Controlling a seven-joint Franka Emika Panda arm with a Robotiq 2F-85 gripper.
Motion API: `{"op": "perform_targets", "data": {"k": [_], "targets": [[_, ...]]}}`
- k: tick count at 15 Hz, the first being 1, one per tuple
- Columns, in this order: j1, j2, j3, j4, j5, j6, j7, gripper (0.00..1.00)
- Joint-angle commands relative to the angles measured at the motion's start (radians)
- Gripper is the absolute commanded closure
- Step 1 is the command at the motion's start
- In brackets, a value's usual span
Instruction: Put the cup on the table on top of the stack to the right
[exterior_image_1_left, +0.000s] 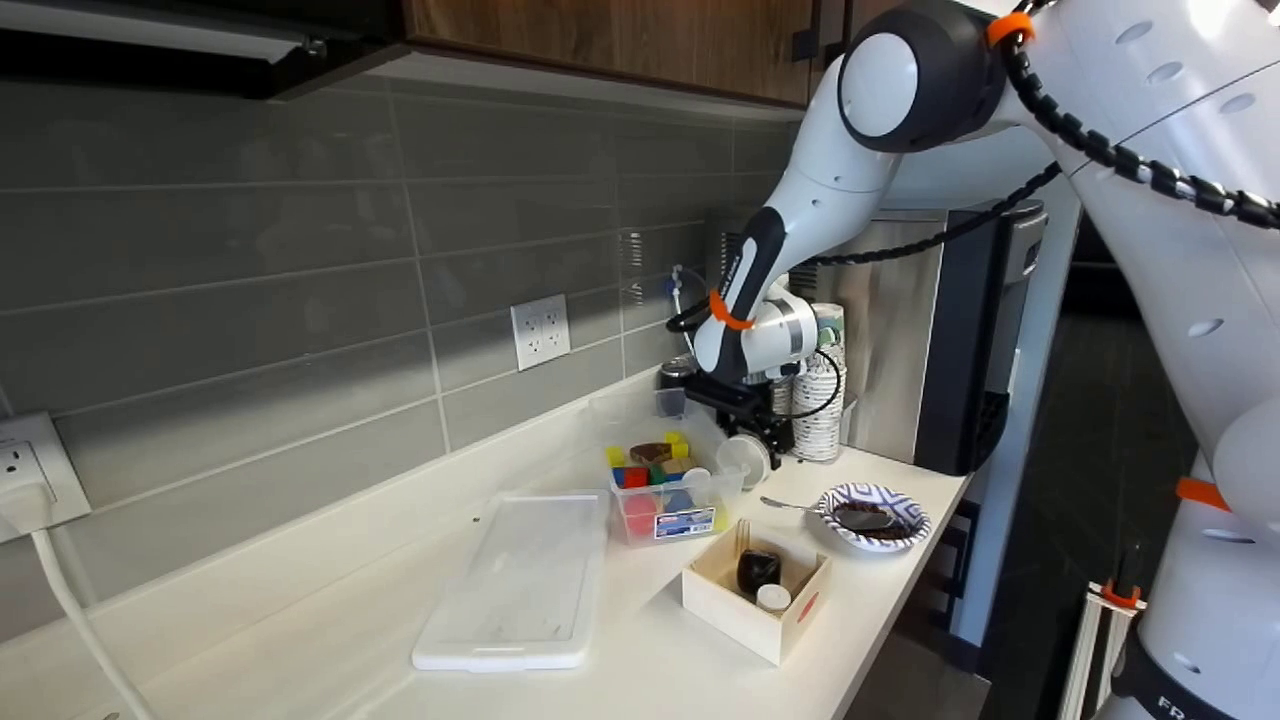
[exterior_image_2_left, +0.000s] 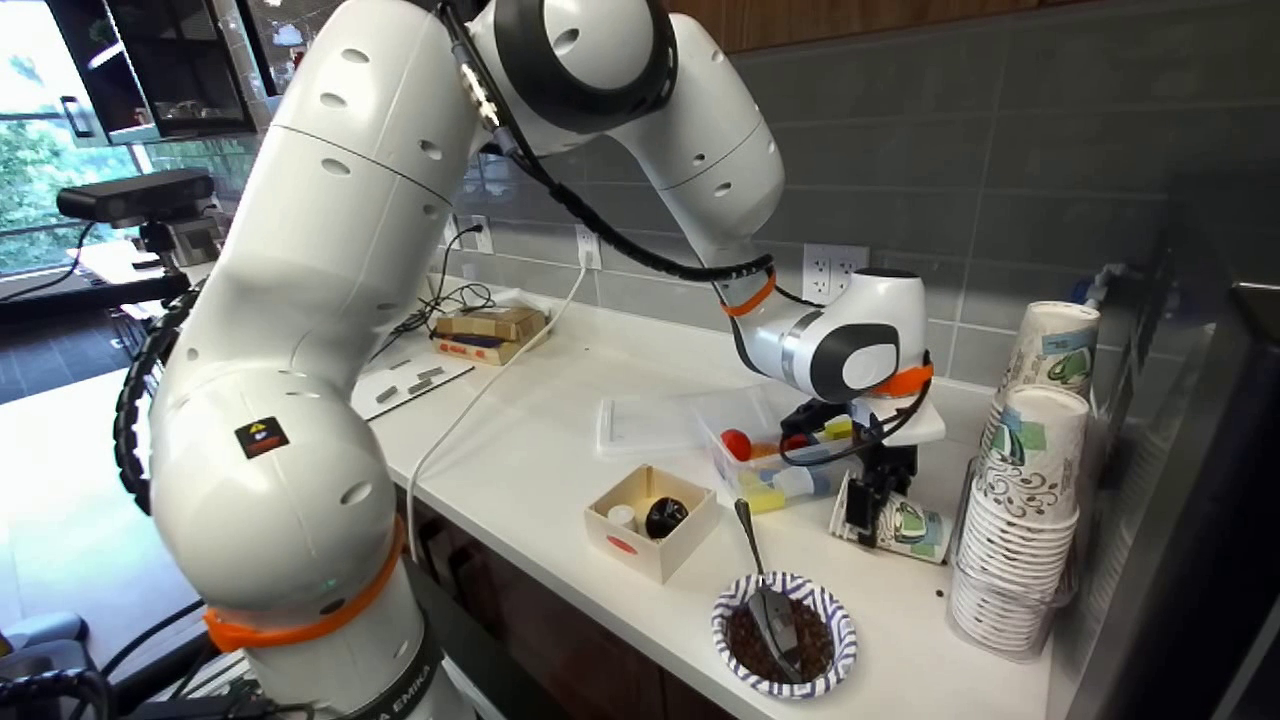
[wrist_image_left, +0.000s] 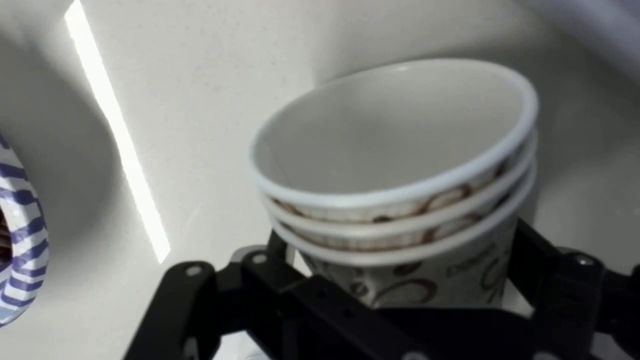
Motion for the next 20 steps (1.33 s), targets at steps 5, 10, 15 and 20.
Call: {"op": "perform_targets", "data": {"k": [5, 10, 15, 20], "targets": [[-0.002, 0.012, -0.011, 0.002, 0.002, -0.024, -0.048, 0.20], [0.001, 0.011, -0.016, -0.003, 0.001, -0.035, -0.062, 0.31], [0.013, -0.007, -0.025, -0.004, -0.009, -0.051, -0.057, 0.31], [0.032, -0.050, -0.039, -0.014, -0.030, -0.104, -0.050, 0.55]]}}
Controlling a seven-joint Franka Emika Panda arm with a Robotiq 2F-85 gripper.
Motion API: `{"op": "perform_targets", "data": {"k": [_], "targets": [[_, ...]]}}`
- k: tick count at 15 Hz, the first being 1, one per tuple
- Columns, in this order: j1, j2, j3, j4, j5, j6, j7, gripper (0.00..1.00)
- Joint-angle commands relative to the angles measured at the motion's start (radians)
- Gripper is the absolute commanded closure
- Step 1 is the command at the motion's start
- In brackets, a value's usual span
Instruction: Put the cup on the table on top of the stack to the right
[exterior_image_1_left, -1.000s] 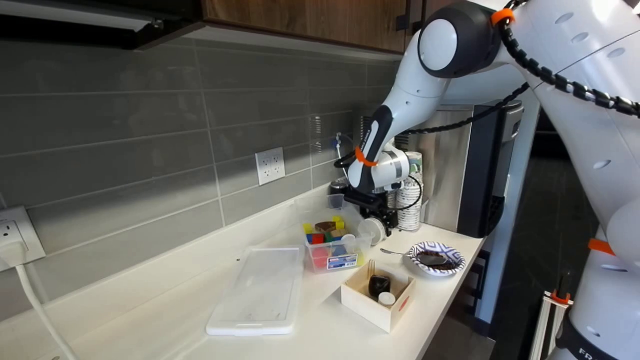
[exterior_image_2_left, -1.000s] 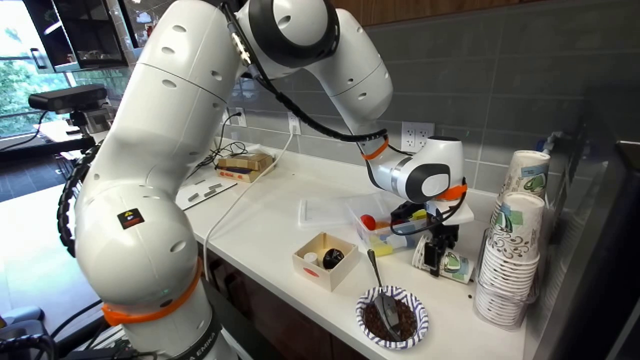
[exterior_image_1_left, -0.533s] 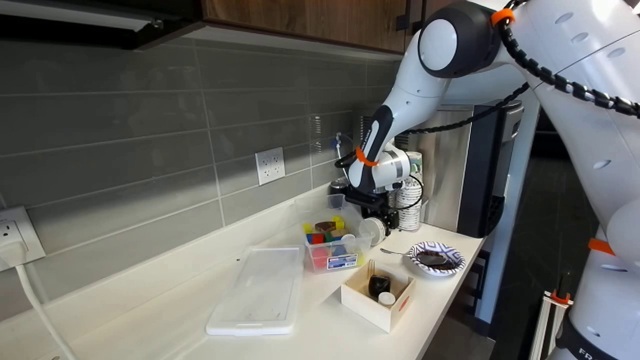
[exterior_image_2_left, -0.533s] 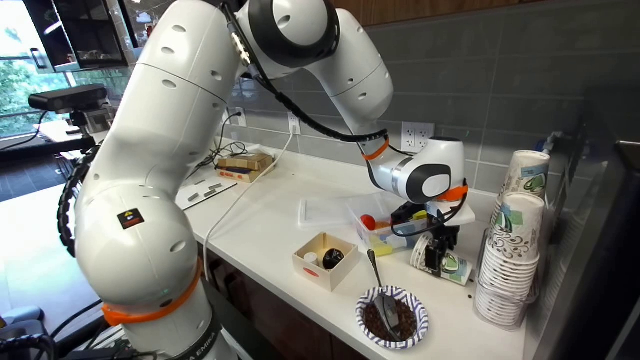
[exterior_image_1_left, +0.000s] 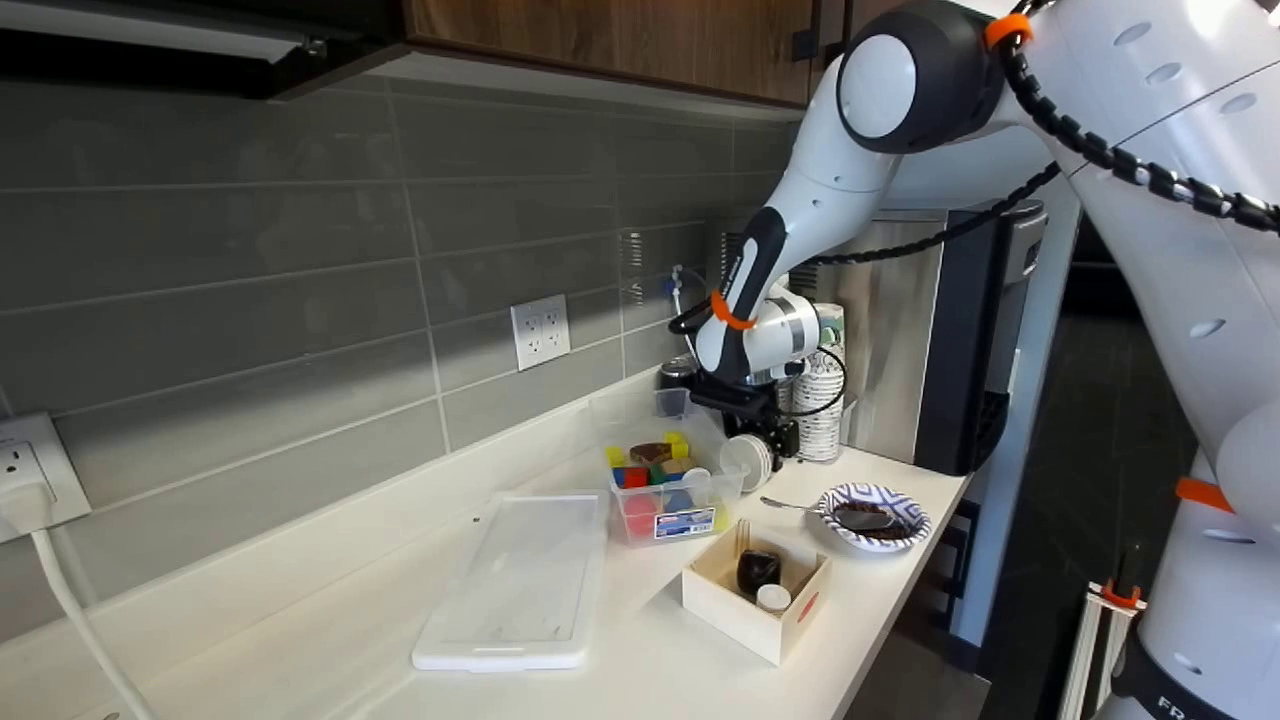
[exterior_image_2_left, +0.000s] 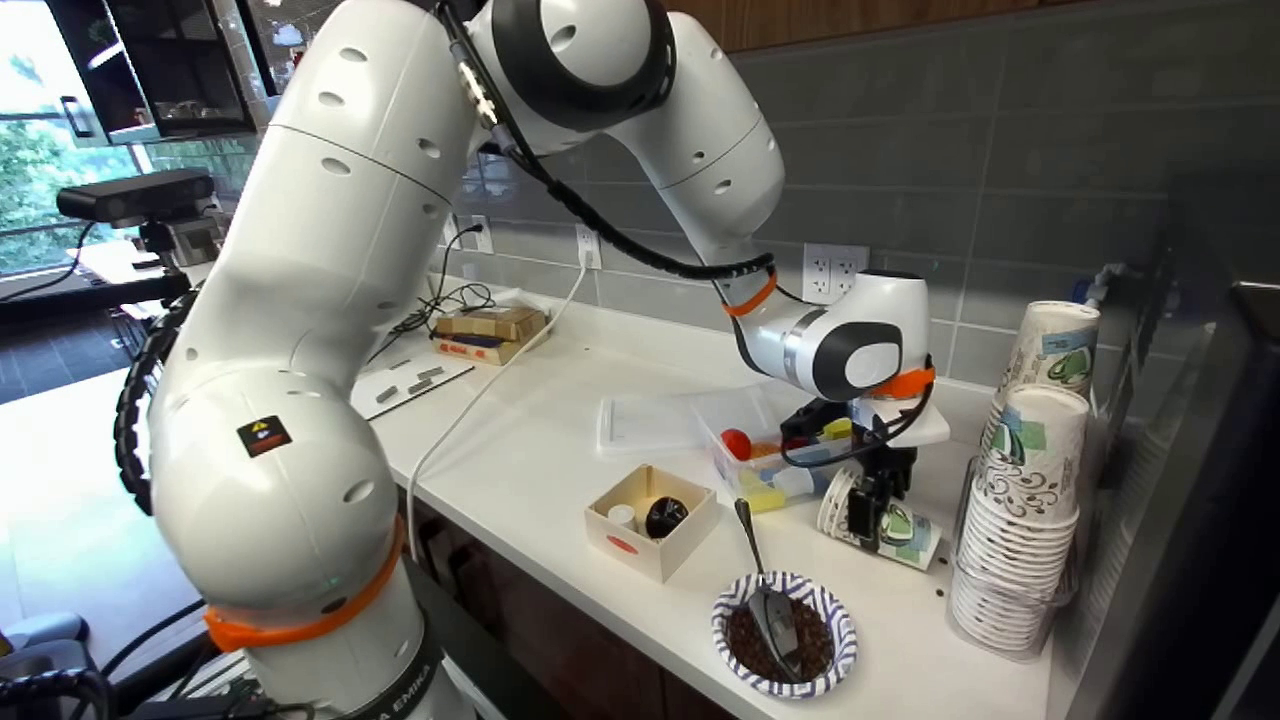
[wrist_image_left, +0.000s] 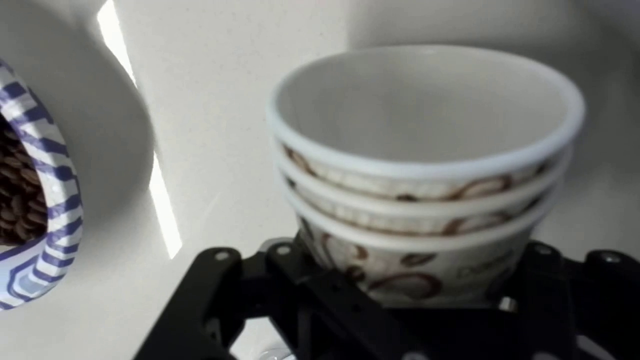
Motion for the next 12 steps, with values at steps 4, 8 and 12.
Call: {"op": "perform_targets", "data": {"k": [4, 8, 12], "targets": [[0.041, -0.102, -0.042, -0.033, -0.063, -0.078, 0.013, 0.56], [0.077, -0.194, -0.080, -0.068, -0.155, -0.130, 0.044, 0.56], [0.095, -0.340, -0.096, -0.139, -0.288, -0.212, 0.083, 0.56]]}}
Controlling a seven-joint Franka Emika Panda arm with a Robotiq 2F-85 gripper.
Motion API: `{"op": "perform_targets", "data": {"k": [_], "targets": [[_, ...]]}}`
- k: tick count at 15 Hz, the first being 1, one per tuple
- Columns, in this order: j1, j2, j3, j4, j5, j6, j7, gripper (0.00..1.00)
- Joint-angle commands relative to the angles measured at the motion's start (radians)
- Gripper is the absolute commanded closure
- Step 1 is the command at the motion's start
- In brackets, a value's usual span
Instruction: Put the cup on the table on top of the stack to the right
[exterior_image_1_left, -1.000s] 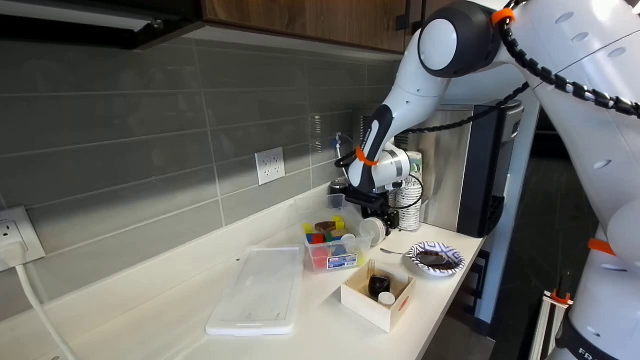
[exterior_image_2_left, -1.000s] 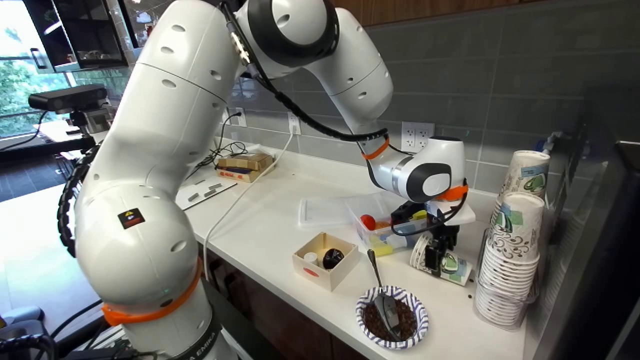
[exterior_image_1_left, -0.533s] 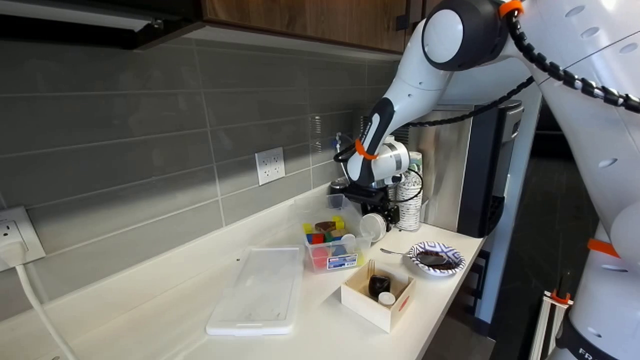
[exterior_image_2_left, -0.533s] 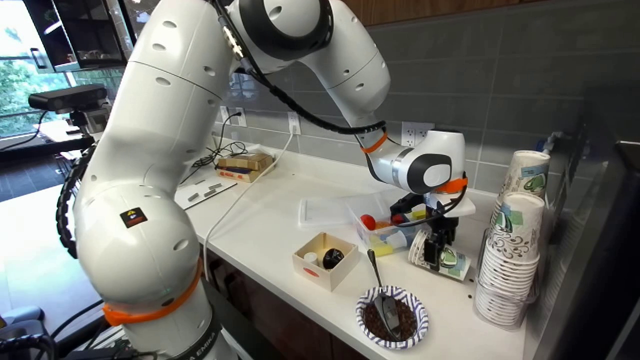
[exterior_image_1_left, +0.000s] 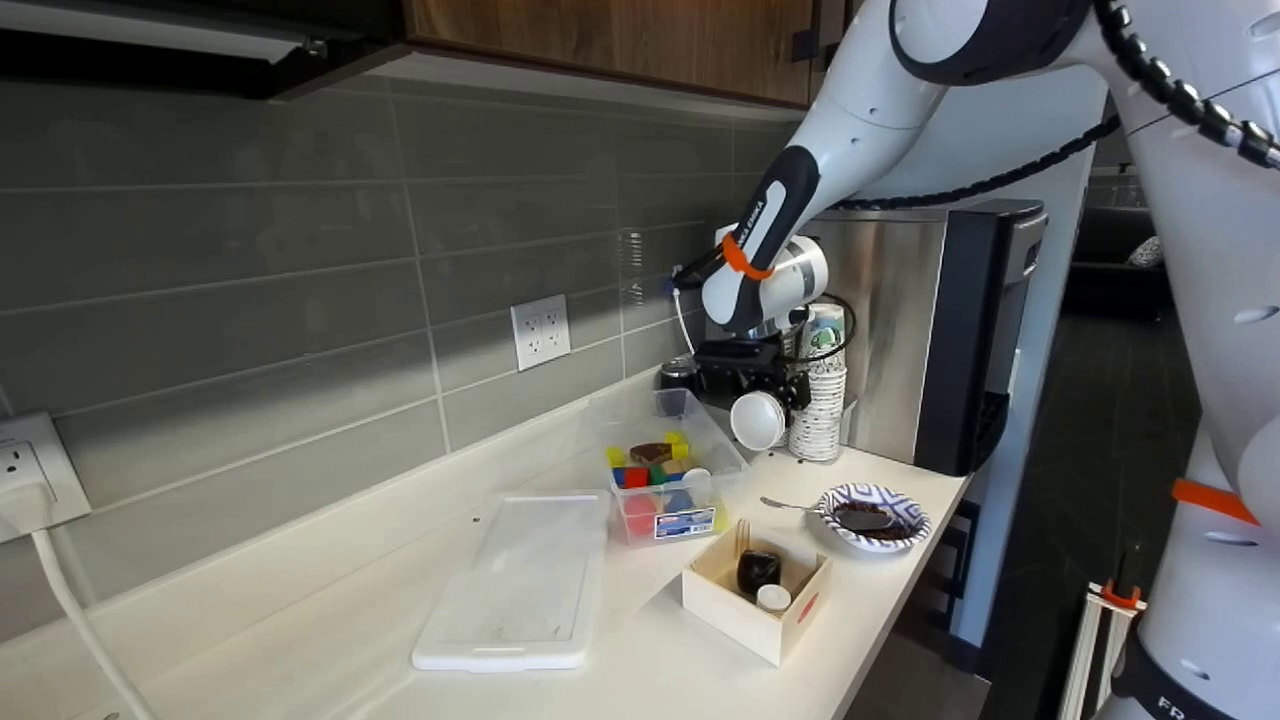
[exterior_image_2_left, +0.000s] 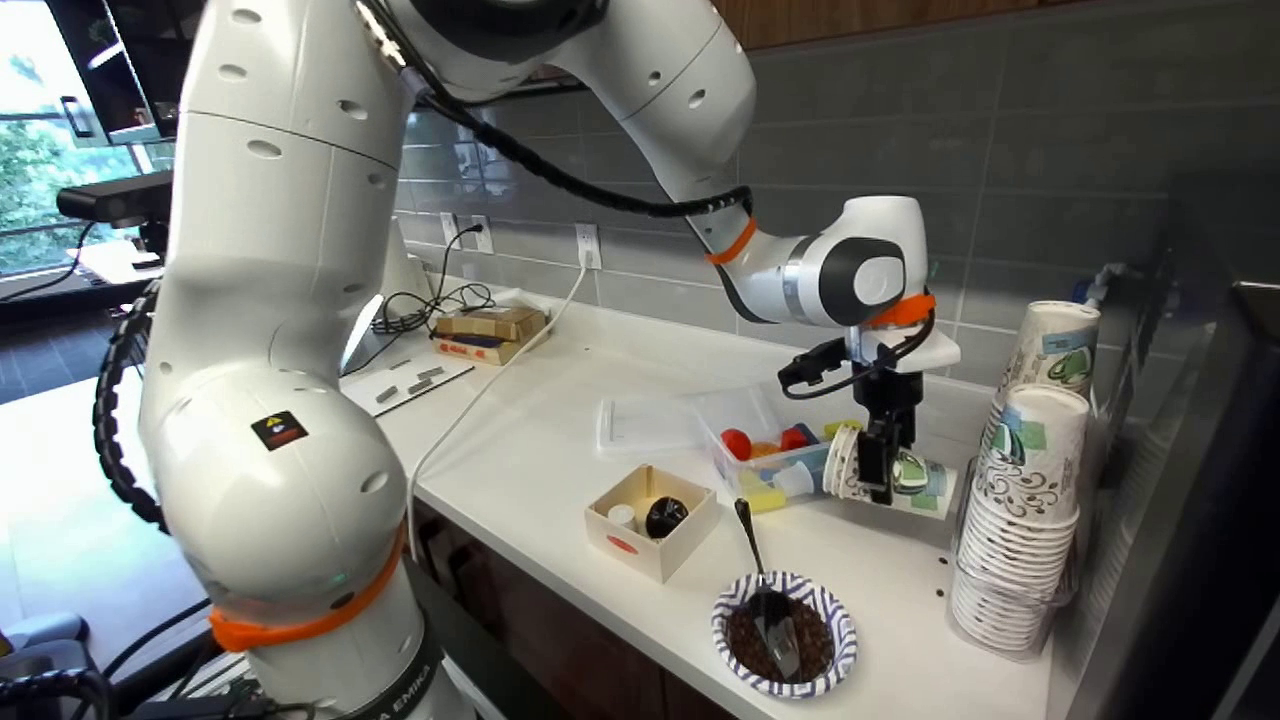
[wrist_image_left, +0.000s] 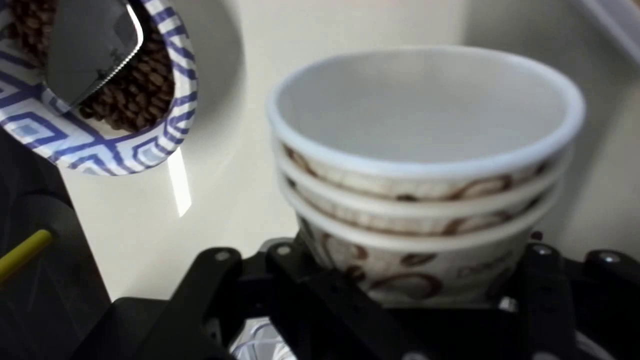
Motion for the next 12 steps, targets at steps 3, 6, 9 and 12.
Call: {"op": "perform_targets", "data": {"k": [3, 6, 9, 12], "targets": [[0.007, -0.270, 0.001, -0.145, -0.198, -0.115, 0.072, 0.56], [-0.019, -0.409, 0.039, -0.199, -0.306, -0.188, 0.104, 0.56], [-0.055, -0.542, 0.107, -0.249, -0.418, -0.267, 0.132, 0.56], [-0.105, -0.634, 0.195, -0.275, -0.552, -0.311, 0.217, 0.56]]}}
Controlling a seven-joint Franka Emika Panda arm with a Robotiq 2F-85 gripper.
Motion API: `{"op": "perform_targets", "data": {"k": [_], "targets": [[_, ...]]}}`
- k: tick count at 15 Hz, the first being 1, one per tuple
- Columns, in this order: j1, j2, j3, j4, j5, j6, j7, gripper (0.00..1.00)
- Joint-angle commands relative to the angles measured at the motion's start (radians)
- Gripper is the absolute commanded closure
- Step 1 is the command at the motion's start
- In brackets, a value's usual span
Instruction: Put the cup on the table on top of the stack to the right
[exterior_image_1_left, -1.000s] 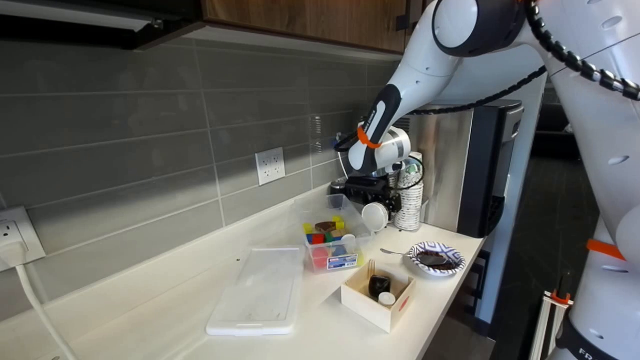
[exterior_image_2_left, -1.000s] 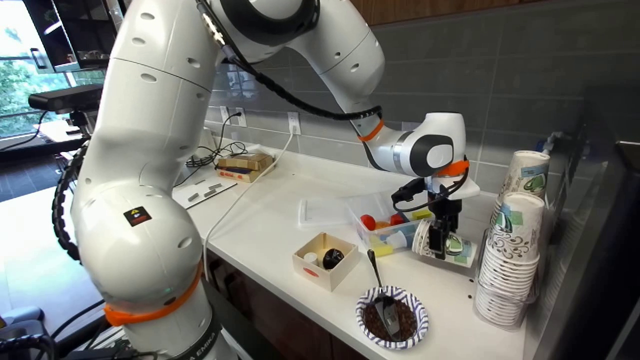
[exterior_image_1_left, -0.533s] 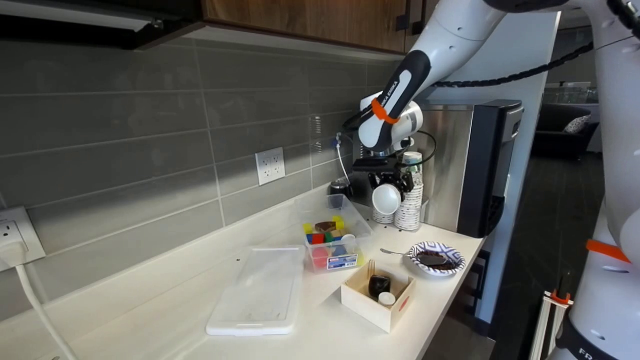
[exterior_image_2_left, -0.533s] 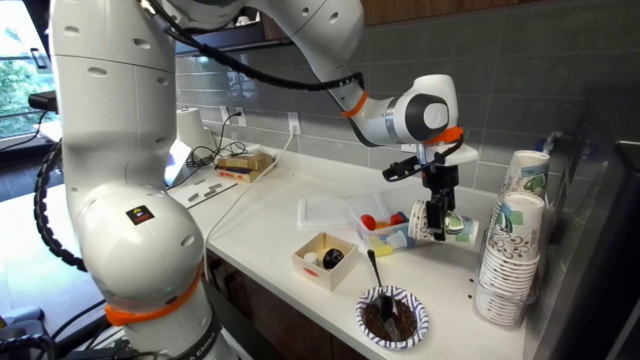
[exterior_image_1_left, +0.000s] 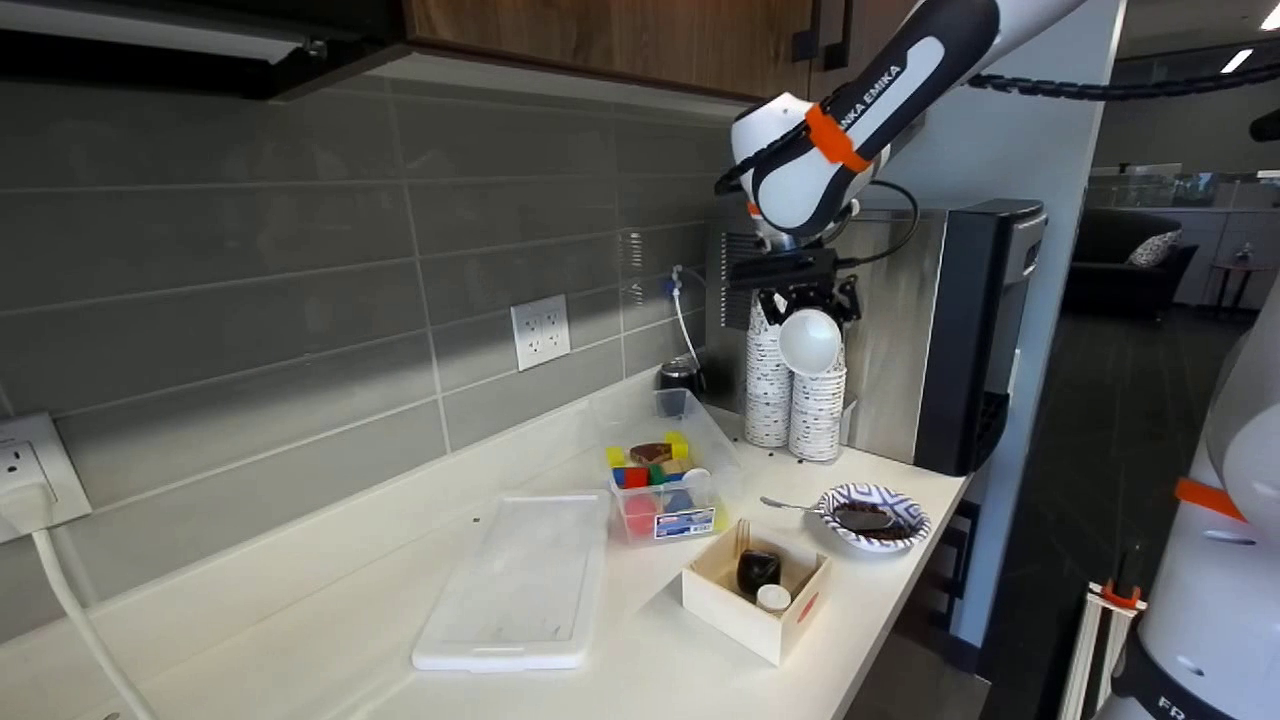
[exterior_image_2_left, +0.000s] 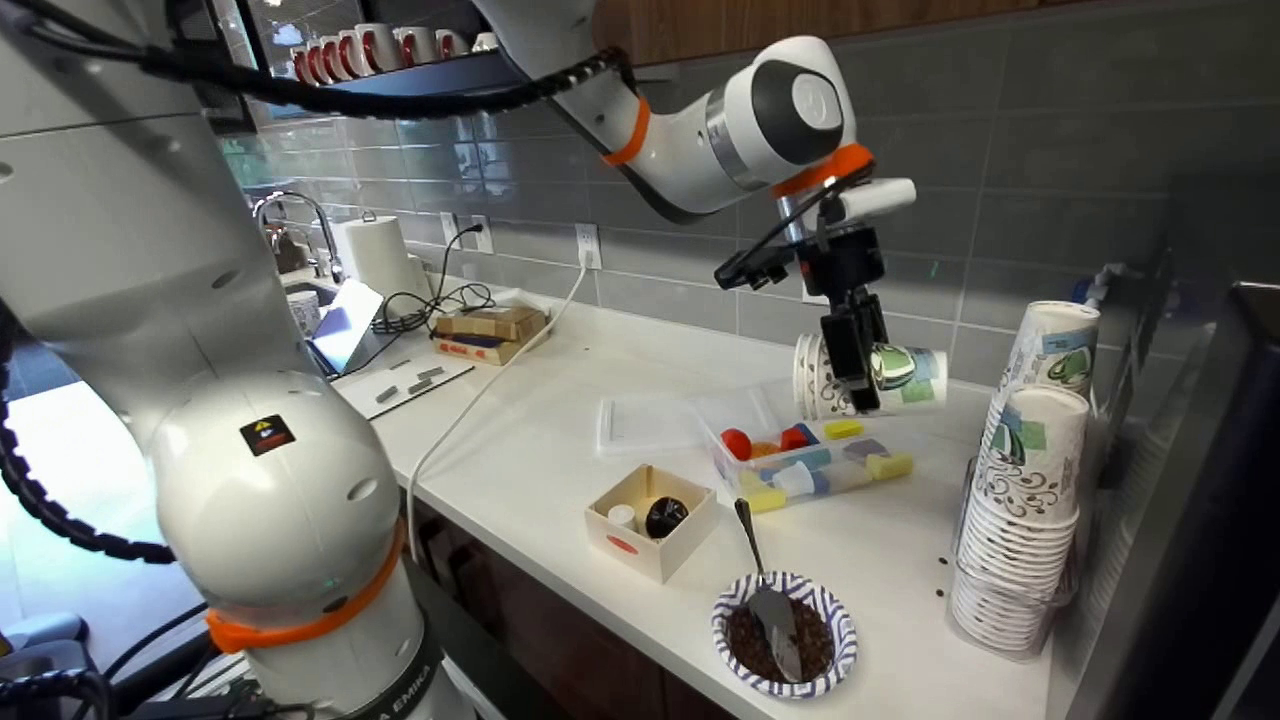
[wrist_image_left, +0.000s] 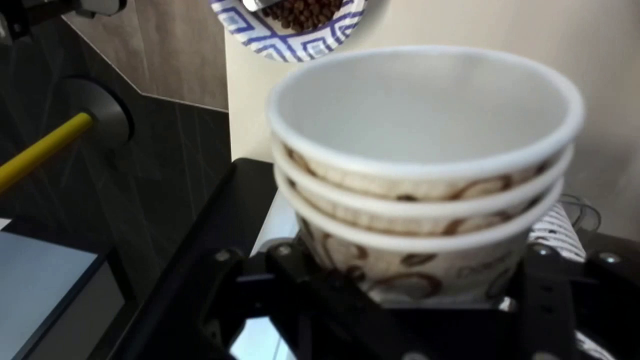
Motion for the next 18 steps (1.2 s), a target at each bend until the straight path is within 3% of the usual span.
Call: {"op": "perform_targets", "data": {"k": [1, 7, 18], "targets": [[-0.067, -0.147, 0.107, -0.068, -0.162, -0.044, 0.120, 0.56], [-0.140, -0.188, 0.194, -0.088, -0.469, -0.034, 0.401, 0.56], [-0.137, -0.060, 0.159, -0.077, -1.053, -0.152, 0.967, 0.56]]}}
